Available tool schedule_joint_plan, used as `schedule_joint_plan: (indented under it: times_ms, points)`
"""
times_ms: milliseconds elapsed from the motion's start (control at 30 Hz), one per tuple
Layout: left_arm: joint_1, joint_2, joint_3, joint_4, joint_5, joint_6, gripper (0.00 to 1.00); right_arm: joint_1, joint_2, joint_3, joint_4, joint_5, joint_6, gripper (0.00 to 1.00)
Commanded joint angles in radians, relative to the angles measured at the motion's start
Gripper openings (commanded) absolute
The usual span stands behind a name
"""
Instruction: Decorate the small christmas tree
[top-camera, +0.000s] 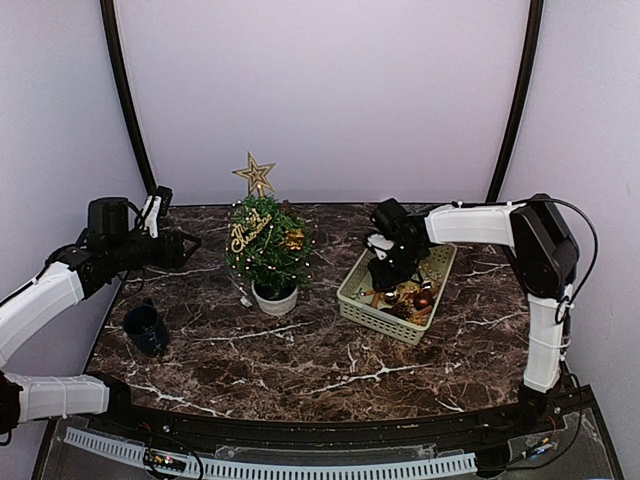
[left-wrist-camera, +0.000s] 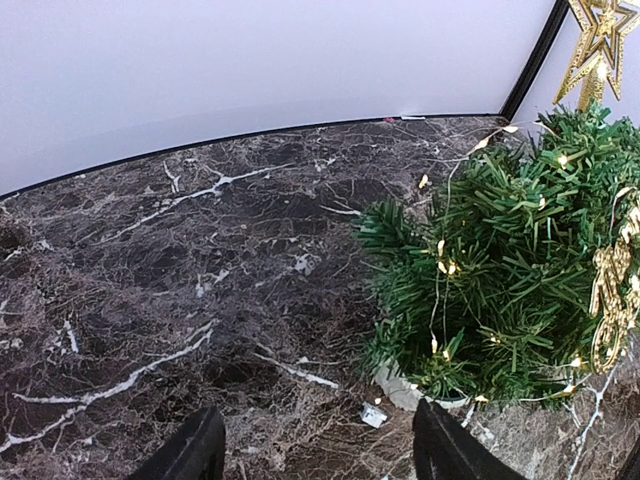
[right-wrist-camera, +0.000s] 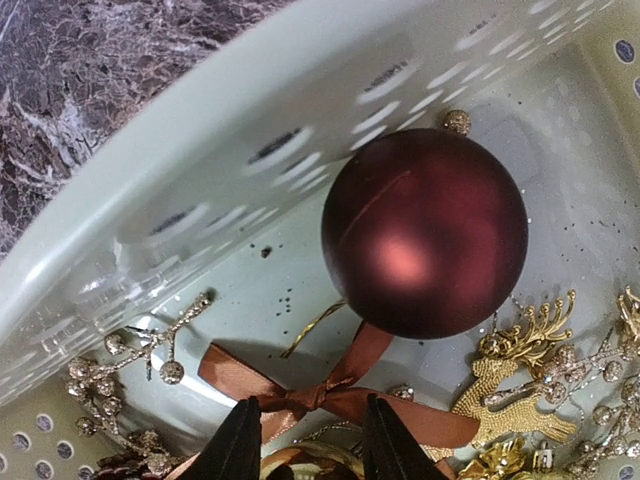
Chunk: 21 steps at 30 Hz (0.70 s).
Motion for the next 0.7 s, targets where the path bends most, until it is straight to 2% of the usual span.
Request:
schedule_joint_plan:
  times_ms: [0,167,367,500,667]
  points:
    - [0.004,-0.004,-0.009,-0.012,0.015,0.011,0.67,0.012,0.027,0.026,-0.014,0.016,-0.018,0.36]
    - [0.004,-0.011,-0.009,-0.012,0.013,0.011,0.67,0.014,0.044,0.003,0.019,-0.001,-0.014,0.29]
    - [0.004,-0.038,-0.017,-0.005,0.010,0.007,0.67,0.013,-0.025,-0.010,0.044,0.054,0.030,0.06]
    - [0.004,-0.061,-0.018,0.007,0.065,-0.022,0.67,0.012,-0.123,-0.019,0.047,0.101,0.056,0.00]
    - [-0.010,-0.071,0.056,-0.037,0.125,-0.062,0.67,0.011,-0.254,-0.054,0.059,0.116,0.077,0.00]
